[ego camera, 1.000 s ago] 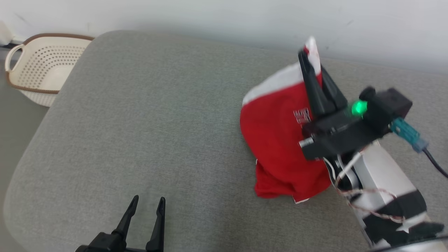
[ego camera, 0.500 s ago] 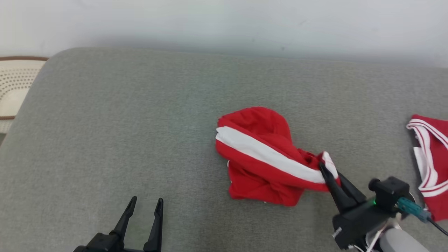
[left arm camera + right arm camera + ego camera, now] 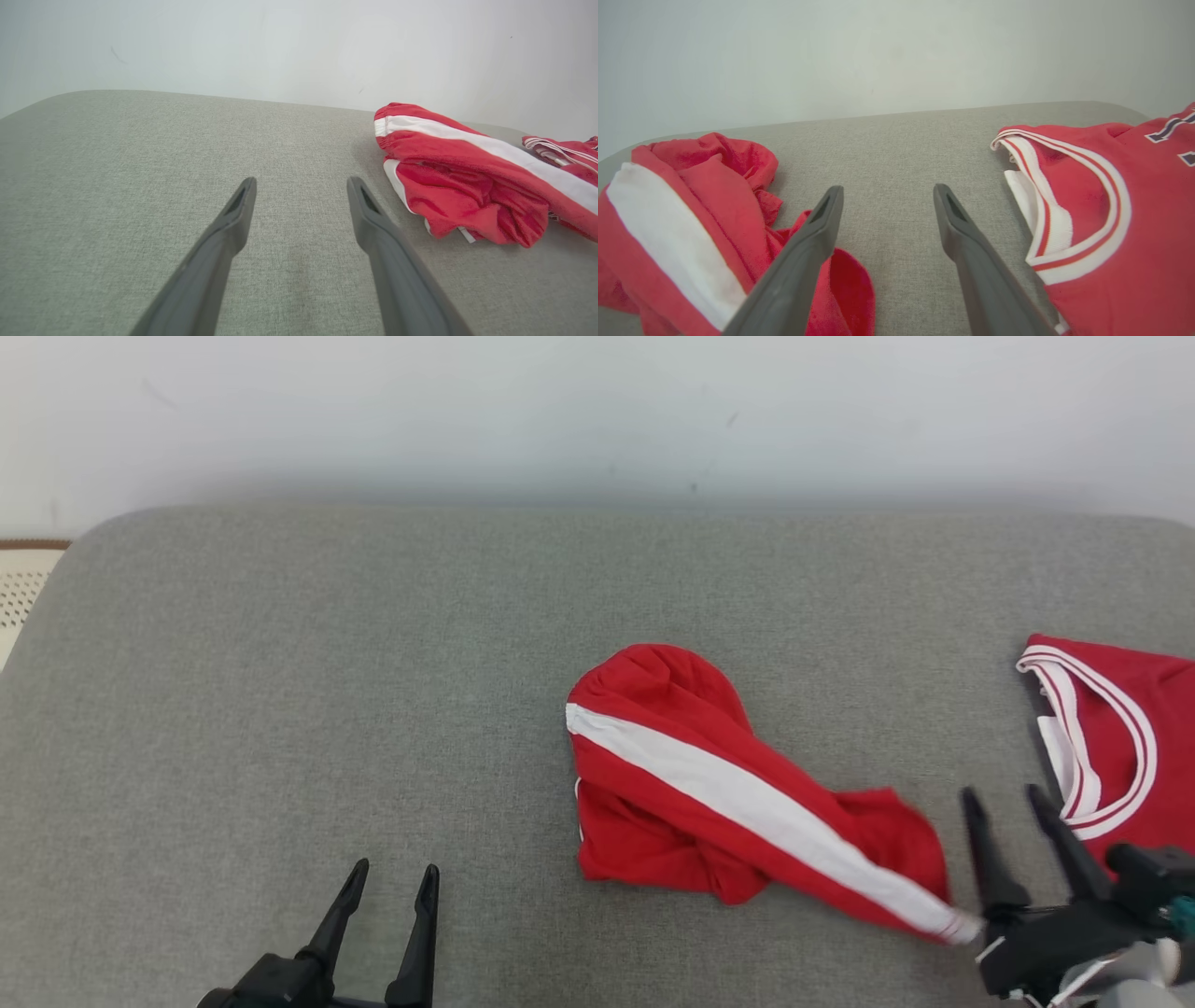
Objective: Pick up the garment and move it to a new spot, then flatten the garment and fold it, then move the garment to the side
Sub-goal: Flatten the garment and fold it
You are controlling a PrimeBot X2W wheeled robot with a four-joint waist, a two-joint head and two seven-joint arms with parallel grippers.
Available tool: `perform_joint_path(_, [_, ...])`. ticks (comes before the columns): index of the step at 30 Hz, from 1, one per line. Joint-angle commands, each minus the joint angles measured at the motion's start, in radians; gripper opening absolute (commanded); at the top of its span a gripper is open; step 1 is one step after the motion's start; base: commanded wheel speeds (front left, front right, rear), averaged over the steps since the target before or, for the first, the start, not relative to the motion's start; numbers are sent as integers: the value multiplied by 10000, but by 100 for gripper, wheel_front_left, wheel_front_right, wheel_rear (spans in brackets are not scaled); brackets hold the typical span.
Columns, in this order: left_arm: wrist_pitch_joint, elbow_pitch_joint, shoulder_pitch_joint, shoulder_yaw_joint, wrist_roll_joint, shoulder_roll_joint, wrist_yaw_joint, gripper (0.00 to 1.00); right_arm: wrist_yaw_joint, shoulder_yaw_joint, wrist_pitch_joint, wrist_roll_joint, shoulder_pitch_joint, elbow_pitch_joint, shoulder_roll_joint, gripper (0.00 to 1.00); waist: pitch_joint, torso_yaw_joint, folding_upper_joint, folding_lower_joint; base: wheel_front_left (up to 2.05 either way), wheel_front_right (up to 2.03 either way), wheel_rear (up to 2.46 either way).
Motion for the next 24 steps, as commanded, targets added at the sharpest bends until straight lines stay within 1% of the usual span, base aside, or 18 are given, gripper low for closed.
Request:
perform_joint_path(1, [-32,75,-11,-10,-5,5,-13,100,0,-412,-6,-273,294,4,245,100,-139,-102,0,1,0,0,0])
perform_joint_path(4, [-32,198,-110,-69,-29,5,-120,100,-2,-1000,-6,-770,500,-112,688,100,-291,-245,0,1,0,0,0])
perform_joint_path(5, [-32,198,-110,-69,-29,5,-120,100,-2,-1000,-6,-770,500,-112,688,100,-291,-245,0,1,0,0,0])
perform_joint_path(6, [-32,290,-276,-111,33,5,-197,100,-2,-1103,-6,-984,591,-215,837,100,-352,-380,0,1,0,0,0])
perform_joint_path(10, [-32,632,-761,-202,112,8,-333,100,-2,-1182,-6,-1172,659,-474,1145,100,-281,-700,0,1,0,0,0])
perform_joint_path(14, [-30,1195,-1606,-363,88,3,-474,100,-2,-1265,-6,-1258,716,-674,1348,100,-88,-1032,0,1,0,0,0])
perform_joint_path(15, [-30,1195,-1606,-363,88,3,-474,100,-2,-1265,-6,-1258,716,-674,1348,100,-88,-1032,0,1,0,0,0])
perform_joint_path(24, [-19,3690,-3703,-667,-715,10,-858,100,-2,-1261,-6,-1252,505,-722,1579,100,385,-1834,0,1,0,0,0])
